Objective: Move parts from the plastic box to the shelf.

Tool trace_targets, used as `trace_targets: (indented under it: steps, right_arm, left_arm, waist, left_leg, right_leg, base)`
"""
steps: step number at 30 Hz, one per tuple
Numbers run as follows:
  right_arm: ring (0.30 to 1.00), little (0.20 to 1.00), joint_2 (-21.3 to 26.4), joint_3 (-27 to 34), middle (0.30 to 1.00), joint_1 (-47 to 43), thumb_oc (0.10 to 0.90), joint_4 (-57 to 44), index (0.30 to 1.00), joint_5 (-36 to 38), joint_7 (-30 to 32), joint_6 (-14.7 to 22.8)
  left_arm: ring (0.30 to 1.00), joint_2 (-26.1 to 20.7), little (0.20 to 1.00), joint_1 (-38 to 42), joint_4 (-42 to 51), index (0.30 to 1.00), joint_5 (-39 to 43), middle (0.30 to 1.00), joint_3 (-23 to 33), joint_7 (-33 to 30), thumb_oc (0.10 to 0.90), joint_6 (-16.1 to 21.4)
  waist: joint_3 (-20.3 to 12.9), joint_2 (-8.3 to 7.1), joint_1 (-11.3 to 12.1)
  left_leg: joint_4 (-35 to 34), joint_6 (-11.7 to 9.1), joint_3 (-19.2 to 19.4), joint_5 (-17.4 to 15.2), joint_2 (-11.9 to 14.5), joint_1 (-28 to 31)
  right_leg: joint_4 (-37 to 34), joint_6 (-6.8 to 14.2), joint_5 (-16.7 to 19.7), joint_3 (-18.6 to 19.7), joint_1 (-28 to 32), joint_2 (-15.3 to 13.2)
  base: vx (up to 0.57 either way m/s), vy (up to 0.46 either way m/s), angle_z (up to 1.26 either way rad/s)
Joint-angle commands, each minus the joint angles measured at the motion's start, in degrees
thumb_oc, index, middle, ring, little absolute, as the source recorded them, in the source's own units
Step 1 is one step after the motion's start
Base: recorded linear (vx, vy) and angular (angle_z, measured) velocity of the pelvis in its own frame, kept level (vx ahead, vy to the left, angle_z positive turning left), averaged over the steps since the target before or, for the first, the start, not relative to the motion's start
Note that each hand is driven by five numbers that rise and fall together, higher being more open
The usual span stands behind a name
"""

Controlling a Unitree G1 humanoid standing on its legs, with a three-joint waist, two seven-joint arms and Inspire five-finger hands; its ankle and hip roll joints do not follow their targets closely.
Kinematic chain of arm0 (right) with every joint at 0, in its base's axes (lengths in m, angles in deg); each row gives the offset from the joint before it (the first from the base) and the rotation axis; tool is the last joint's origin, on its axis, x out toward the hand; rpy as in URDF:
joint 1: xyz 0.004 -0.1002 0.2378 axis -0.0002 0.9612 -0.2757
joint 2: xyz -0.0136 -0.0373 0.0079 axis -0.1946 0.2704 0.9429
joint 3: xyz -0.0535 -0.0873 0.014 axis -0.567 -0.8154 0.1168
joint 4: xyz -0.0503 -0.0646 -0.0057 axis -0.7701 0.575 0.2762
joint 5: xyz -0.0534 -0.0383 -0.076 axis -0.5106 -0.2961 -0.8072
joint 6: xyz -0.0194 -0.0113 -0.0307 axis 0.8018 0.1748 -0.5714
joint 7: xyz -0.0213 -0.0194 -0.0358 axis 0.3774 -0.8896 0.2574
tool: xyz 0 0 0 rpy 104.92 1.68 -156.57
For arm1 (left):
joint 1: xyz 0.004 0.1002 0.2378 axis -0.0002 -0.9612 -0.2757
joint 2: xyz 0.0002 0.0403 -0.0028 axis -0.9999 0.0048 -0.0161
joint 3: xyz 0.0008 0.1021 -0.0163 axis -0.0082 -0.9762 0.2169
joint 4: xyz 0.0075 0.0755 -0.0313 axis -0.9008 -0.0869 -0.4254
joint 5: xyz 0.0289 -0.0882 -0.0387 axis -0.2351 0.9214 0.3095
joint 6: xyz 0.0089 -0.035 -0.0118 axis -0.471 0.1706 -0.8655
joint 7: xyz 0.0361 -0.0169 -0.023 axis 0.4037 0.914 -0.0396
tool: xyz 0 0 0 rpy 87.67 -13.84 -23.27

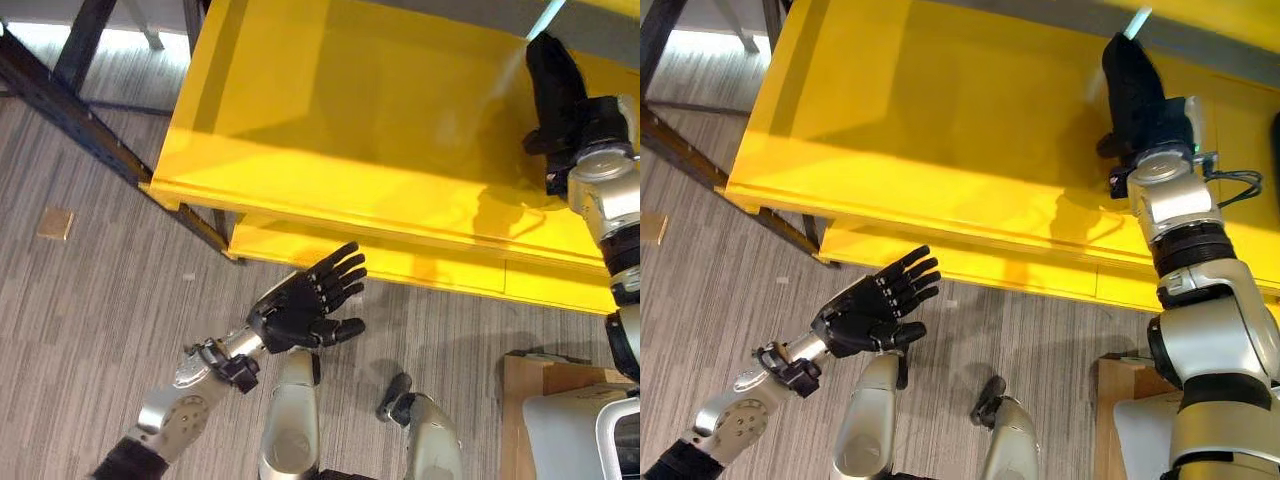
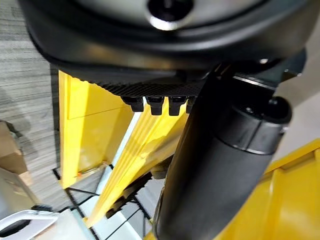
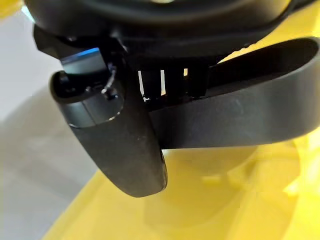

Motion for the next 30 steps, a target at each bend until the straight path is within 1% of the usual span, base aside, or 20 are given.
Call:
trace_targets:
  steps: [1, 2, 3, 5, 7, 8, 10, 11, 12, 13, 14, 15, 17, 18, 19, 21, 22, 24, 27, 30]
  right_arm:
    - [0.300, 0.300, 5.35, 0.23, 0.300, -6.14, 0.400, 0.48, 0.300, 1.44, 6.02, 3.80]
    - [0.300, 0.300, 4.69, 0.33, 0.300, -6.80, 0.400, 1.17, 0.300, 1.98, 4.72, 4.15]
    - [0.300, 0.300, 4.15, 0.18, 0.300, -7.30, 0.400, 0.99, 0.300, 1.55, 3.35, 3.70]
    - [0.300, 0.300, 3.20, -0.78, 0.300, -8.04, 0.400, 0.53, 0.300, 0.04, 0.94, 2.07]
    - [0.300, 0.300, 2.44, -3.55, 0.300, -8.44, 0.400, 1.37, 0.300, 2.43, 1.47, 2.83]
    - [0.300, 0.300, 1.56, -4.26, 0.300, -8.12, 0.400, 1.89, 0.300, 3.74, 2.79, 3.85]
    - [0.300, 0.300, 0.85, -4.36, 0.300, -7.96, 0.400, 2.23, 0.300, 3.96, 3.48, 4.34]
    - [0.300, 0.300, -0.50, -3.92, 0.300, -8.12, 0.400, 2.95, 0.300, 2.69, 3.96, 4.66]
    - [0.300, 0.300, -1.27, -3.91, 0.300, -8.42, 0.400, 3.65, 0.300, 1.72, 3.94, 4.81]
    - [0.300, 0.300, -2.48, -4.36, 0.300, -9.14, 0.400, 5.16, 0.300, 0.99, 4.17, 5.34]
    - [0.300, 0.300, -3.11, -4.73, 0.300, -9.82, 0.400, 6.08, 0.300, 1.00, 4.44, 5.45]
    - [0.300, 0.300, -4.38, -5.88, 0.300, -11.81, 0.400, 8.26, 0.300, 1.64, 5.17, 5.55]
    - [0.300, 0.300, -5.60, -7.25, 0.300, -14.28, 0.400, 10.59, 0.300, 2.78, 5.77, 5.39]
    - [0.300, 0.300, -6.51, -8.56, 0.300, -17.18, 0.400, 12.60, 0.300, 4.00, 5.53, 4.29]
    - [0.300, 0.300, -6.54, -8.82, 0.300, -17.68, 0.400, 12.90, 0.300, 4.17, 5.47, 4.17]
    - [0.300, 0.300, -7.04, -10.31, 0.300, -20.39, 0.400, 14.18, 0.300, 7.18, 5.03, 3.75]
    - [0.300, 0.300, -7.10, -10.44, 0.300, -20.58, 0.400, 14.19, 0.300, 7.63, 5.12, 3.77]
    - [0.300, 0.300, -7.53, -10.50, 0.300, -21.11, 0.400, 13.97, 0.300, 9.38, 5.46, 3.74]
    - [0.300, 0.300, -8.44, -9.96, 0.300, -21.02, 0.400, 13.77, 0.300, 10.90, 6.03, 5.17]
    - [0.300, 0.300, -10.59, -9.72, 0.300, -21.52, 0.400, 13.68, 0.300, 11.09, 8.22, 6.88]
  left_arm:
    - [1.000, -2.83, 1.000, -0.33, 9.50, 1.000, -0.84, 1.000, 0.61, 1.09, 0.900, 7.17]
    - [1.000, -4.09, 1.000, -1.55, 9.59, 1.000, 0.47, 1.000, 2.15, 0.75, 0.900, 9.08]
    - [1.000, -4.55, 1.000, -1.79, 9.54, 1.000, 1.29, 1.000, 3.00, 0.90, 0.900, 10.08]
    - [1.000, -4.67, 1.000, -2.08, 9.61, 1.000, 1.01, 1.000, 3.87, 1.68, 0.900, 11.11]
    - [1.000, -3.73, 1.000, -2.80, 9.56, 1.000, -2.74, 1.000, 3.14, -0.07, 0.900, 12.03]
    - [1.000, -3.16, 1.000, -2.64, 9.15, 1.000, -2.75, 1.000, 2.45, -1.12, 0.900, 12.27]
    - [1.000, -2.64, 1.000, -2.20, 8.67, 1.000, -3.22, 1.000, 1.99, -1.52, 0.900, 12.45]
    - [1.000, -1.23, 1.000, -1.15, 8.32, 1.000, -5.18, 1.000, 0.63, -2.08, 0.900, 11.91]
    - [1.000, -0.23, 1.000, -0.59, 8.80, 1.000, -6.22, 1.000, -0.08, -3.10, 0.900, 11.06]
    - [1.000, 1.22, 1.000, 0.96, 9.59, 1.000, -7.42, 1.000, -1.05, -5.32, 0.900, 9.12]
    - [1.000, 1.77, 1.000, 2.12, 9.60, 1.000, -7.74, 1.000, -1.51, -6.32, 0.900, 8.10]
    - [1.000, 2.84, 1.000, 5.18, 8.84, 1.000, -8.09, 1.000, -2.35, -8.27, 0.900, 6.10]
    - [1.000, 3.87, 1.000, 8.94, 7.18, 1.000, -7.74, 1.000, -3.01, -10.06, 0.900, 4.35]
    - [1.000, 4.82, 1.000, 14.24, 4.50, 1.000, -6.65, 1.000, -3.01, -11.89, 0.900, 1.85]
    - [1.000, 5.03, 1.000, 15.06, 4.06, 1.000, -6.54, 1.000, -3.02, -12.12, 0.900, 1.54]
    - [1.000, 7.19, 1.000, 22.42, -0.46, 1.000, -6.06, 1.000, -3.39, -14.90, 0.900, -1.22]
    - [1.000, 7.47, 1.000, 23.29, -1.05, 1.000, -6.04, 1.000, -3.50, -15.30, 0.900, -1.39]
    - [1.000, 8.91, 1.000, 27.14, -3.74, 1.000, -5.81, 1.000, -4.16, -17.55, 0.900, -2.01]
    - [1.000, 10.87, 1.000, 31.10, -7.09, 1.000, -6.20, 1.000, -5.06, -20.01, 0.900, -2.22]
    - [1.000, 14.08, 1.000, 37.09, -11.78, 1.000, -7.43, 1.000, -6.76, -24.46, 0.900, -2.22]
  waist:
    - [-0.79, -2.28, 1.06]
    - [-0.79, -2.49, 2.08]
    - [-0.79, -2.82, 2.61]
    - [-0.79, -3.36, 3.28]
    - [-0.79, -3.76, 3.67]
    - [-0.79, -4.02, 3.60]
    - [-0.79, -4.16, 3.43]
    - [-0.79, -4.04, 3.15]
    - [-0.79, -3.93, 2.99]
    - [-0.79, -3.91, 2.78]
    - [-0.79, -4.00, 2.76]
    - [-0.79, -4.27, 2.78]
    - [-0.79, -4.61, 2.69]
    - [-0.79, -5.21, 2.35]
    - [-0.79, -5.25, 2.27]
    - [-0.82, -6.11, 0.74]
    - [-0.82, -6.15, 0.49]
    - [-0.83, -6.43, -0.77]
    - [-0.83, -6.55, -2.10]
    - [-0.82, -6.46, -4.01]
  left_leg:
    - [5.94, 0.83, 4.48, -11.40, 2.93, 3.85]
    - [6.25, -0.41, 4.89, -11.47, 5.21, 4.53]
    - [5.82, -1.09, 4.85, -10.88, 6.09, 4.65]
    - [4.84, -1.97, 4.50, -9.71, 7.10, 4.56]
    - [3.01, -2.72, 4.69, -7.81, 8.05, 4.98]
    - [1.93, -3.03, 4.98, -6.85, 8.50, 5.23]
    - [1.03, -3.36, 5.25, -6.17, 8.71, 5.56]
    - [-0.20, -3.82, 5.25, -5.15, 8.94, 5.71]
    - [-0.65, -3.90, 5.23, -4.80, 8.96, 5.89]
    - [-1.28, -4.07, 5.44, -4.31, 9.03, 6.37]
    - [-1.45, -4.24, 5.49, -4.11, 9.12, 6.56]
    - [-1.69, -4.66, 5.47, -3.70, 9.39, 6.83]
    - [-1.76, -5.09, 5.35, -3.30, 9.86, 6.91]
    - [-1.76, -5.43, 5.14, -2.93, 10.44, 7.04]
    - [-1.78, -5.50, 5.12, -2.86, 10.54, 6.98]
    - [-2.50, -6.05, 5.40, -1.91, 11.50, 7.47]
    - [-2.64, -6.11, 5.51, -1.76, 11.59, 7.57]
    - [-3.03, -6.32, 5.81, -1.31, 11.96, 7.93]
    - [-3.18, -6.62, 6.21, -0.87, 12.50, 8.14]
    - [-3.41, -7.05, 7.23, -0.28, 13.37, 8.46]
  right_leg:
    - [-11.30, 4.25, 8.43, 1.96, 5.33, -7.87]
    - [-12.61, 4.80, 8.41, -1.52, 7.69, -7.21]
    - [-12.59, 5.08, 8.11, -2.78, 8.11, -6.74]
    - [-11.96, 5.39, 7.02, -3.83, 8.15, -5.75]
    - [-11.81, 5.30, 5.73, -4.86, 8.43, -4.14]
    - [-11.83, 5.39, 5.25, -5.27, 8.36, -3.52]
    - [-11.84, 5.41, 4.96, -5.54, 8.28, -3.19]
    - [-11.34, 5.22, 4.49, -5.68, 7.63, -2.93]
    - [-11.13, 5.30, 4.51, -5.51, 7.30, -2.95]
    - [-10.91, 5.40, 4.59, -5.25, 6.98, -3.02]
    - [-10.84, 5.40, 4.61, -5.20, 6.94, -3.02]
    - [-10.73, 5.40, 4.62, -5.15, 6.93, -2.96]
    - [-10.43, 5.37, 4.60, -5.03, 6.78, -2.79]
    - [-9.99, 5.27, 4.49, -4.72, 6.74, -2.39]
    - [-9.92, 5.23, 4.45, -4.68, 6.66, -2.31]
    - [-8.97, 4.76, 3.98, -3.95, 6.31, -1.39]
    - [-8.80, 4.70, 3.93, -3.83, 6.19, -1.29]
    - [-8.01, 4.40, 3.70, -3.18, 5.64, -0.87]
    - [-7.17, 4.05, 3.46, -2.54, 4.92, -0.47]
    - [-5.52, 3.65, 3.23, -1.60, 3.34, -0.06]
  base:
    - [-0.01, -0.431, 0.61]
    - [-0.02, -0.436, 0.67]
    - [-0.02, -0.312, 0.35]
    - [-0.02, -0.233, -0.14]
    - [0.00, -0.218, -0.23]
    - [-0.01, -0.184, -0.09]
    - [-0.02, -0.109, 0.02]
    - [-0.02, -0.061, 0.04]
    - [0.00, -0.069, 0.01]
    - [0.02, -0.035, -0.01]
    - [0.04, -0.072, -0.05]
    - [0.04, -0.096, -0.04]
    - [0.03, -0.116, -0.04]
    - [0.02, -0.101, -0.03]
    - [0.02, -0.128, -0.04]
    - [0.03, -0.082, -0.02]
    - [0.04, -0.034, -0.04]
    - [0.03, -0.007, -0.07]
    - [0.03, 0.006, -0.06]
    - [0.03, 0.023, -0.11]
